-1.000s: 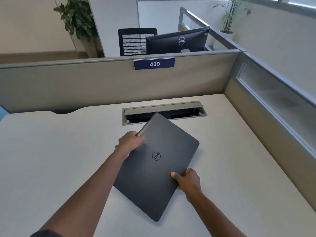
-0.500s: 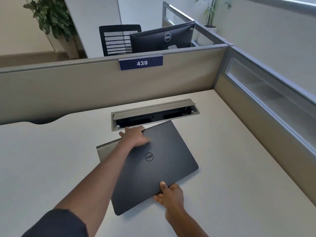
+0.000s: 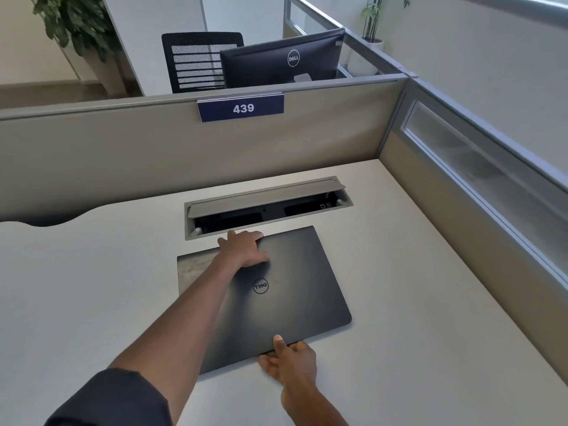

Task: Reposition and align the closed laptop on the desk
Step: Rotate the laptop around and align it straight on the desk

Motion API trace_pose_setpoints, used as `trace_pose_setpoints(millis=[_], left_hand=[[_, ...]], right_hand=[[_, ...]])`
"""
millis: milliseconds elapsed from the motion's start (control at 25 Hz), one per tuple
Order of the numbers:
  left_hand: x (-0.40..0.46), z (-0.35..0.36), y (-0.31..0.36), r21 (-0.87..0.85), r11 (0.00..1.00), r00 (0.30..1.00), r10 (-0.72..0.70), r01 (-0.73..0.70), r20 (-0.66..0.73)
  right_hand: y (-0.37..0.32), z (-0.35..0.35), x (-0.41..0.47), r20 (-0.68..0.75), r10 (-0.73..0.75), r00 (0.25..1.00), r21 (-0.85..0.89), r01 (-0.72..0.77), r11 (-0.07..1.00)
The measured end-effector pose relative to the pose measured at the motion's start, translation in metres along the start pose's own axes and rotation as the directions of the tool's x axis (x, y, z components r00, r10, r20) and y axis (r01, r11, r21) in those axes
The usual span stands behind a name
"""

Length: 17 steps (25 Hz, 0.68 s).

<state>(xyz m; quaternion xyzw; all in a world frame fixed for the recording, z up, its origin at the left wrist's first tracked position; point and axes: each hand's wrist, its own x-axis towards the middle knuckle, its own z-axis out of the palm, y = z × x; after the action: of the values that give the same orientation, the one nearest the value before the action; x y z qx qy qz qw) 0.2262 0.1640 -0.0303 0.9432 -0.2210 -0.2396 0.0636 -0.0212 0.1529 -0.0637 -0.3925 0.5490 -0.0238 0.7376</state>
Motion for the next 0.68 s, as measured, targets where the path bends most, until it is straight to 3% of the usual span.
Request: trace_pose_setpoints(millis=[360,680], left_hand=[[0.016,0.021,-0.005,0.062,0.998,0.999,0.024,-0.021,-0.037],[-0.035,0.08,-0.011,-0.002,0.995,0.969,0.096,-0.099,-0.228]], right_hand=[[0.007,-0.004,0.008,0.006,-0.055,0.998,-0.032,0.055,0.998],[0.009,-0.008,0.005,0.035,-0.11,0.993,-0.104,0.114,0.988]])
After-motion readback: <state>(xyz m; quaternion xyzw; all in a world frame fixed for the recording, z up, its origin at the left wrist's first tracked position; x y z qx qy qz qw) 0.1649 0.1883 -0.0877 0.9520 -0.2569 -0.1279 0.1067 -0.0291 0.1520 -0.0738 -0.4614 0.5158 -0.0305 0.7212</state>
